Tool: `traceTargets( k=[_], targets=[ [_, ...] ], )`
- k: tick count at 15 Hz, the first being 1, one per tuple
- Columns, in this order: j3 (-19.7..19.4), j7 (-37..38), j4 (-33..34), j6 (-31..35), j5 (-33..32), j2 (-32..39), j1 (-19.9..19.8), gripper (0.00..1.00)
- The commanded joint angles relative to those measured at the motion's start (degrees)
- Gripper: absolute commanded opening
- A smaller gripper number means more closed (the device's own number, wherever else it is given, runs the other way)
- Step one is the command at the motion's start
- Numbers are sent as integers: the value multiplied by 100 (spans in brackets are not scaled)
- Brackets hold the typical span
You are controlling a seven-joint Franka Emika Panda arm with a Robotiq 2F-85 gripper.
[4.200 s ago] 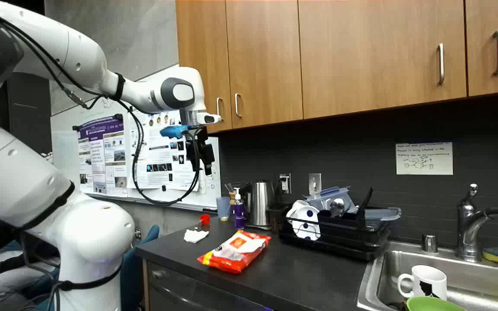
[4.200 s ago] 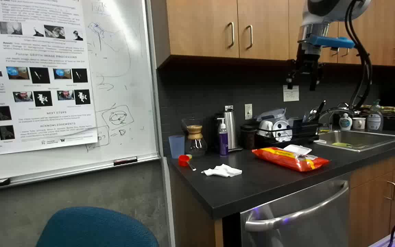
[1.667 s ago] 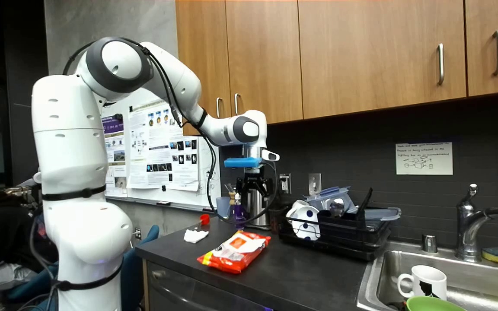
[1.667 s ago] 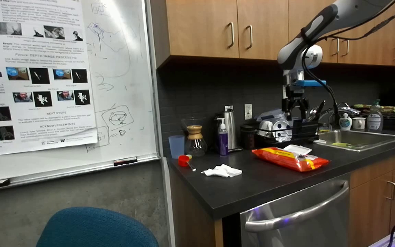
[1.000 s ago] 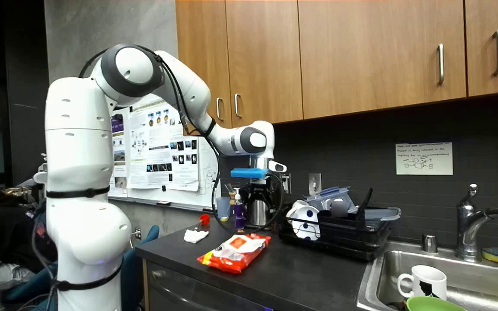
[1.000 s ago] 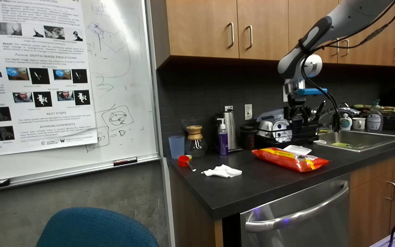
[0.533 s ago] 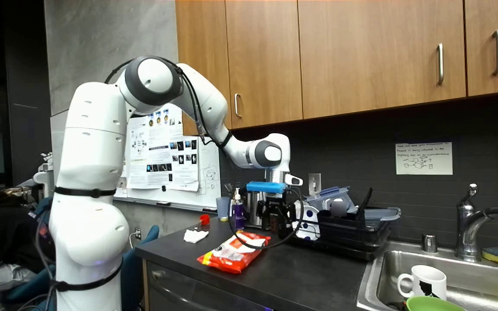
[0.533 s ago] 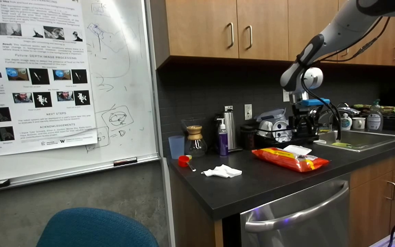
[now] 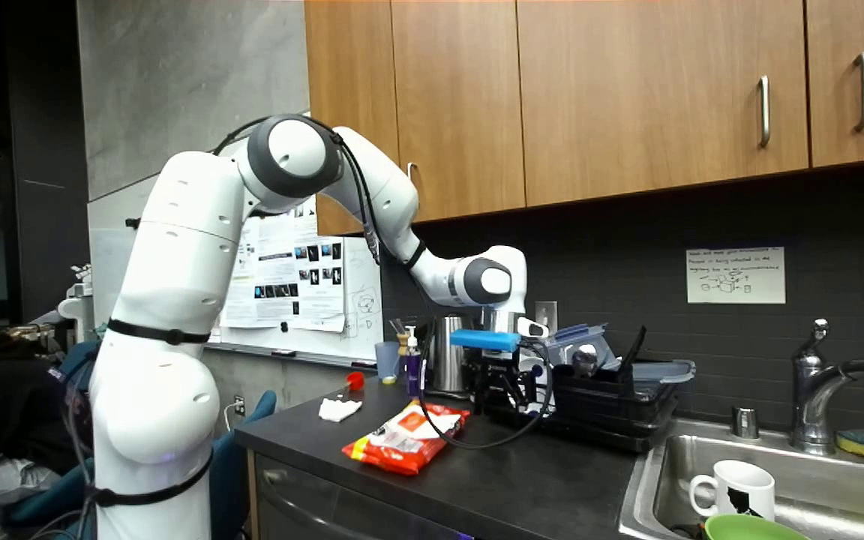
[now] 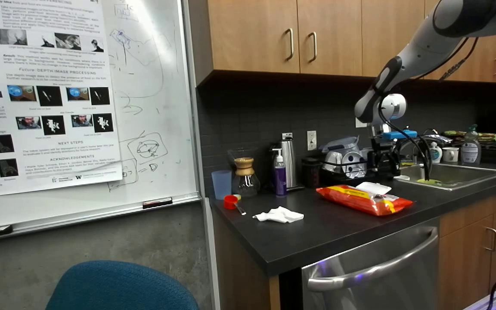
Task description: Close the lid of the orange bag of wet wipes
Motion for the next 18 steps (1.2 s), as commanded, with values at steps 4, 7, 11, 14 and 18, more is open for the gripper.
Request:
traceTargets(
  k=[4, 7, 11, 14, 18],
  targets=[
    [-64, -53, 264, -334, 14, 209, -219, 100],
    [-71, -55, 251, -422, 45, 270, -269, 100],
    [-52, -121, 246, -664, 160, 299, -326, 100],
    [-41, -147, 266, -841, 258, 299, -343, 100],
    [-27, -209, 241, -1001, 353, 270, -334, 100]
  ],
)
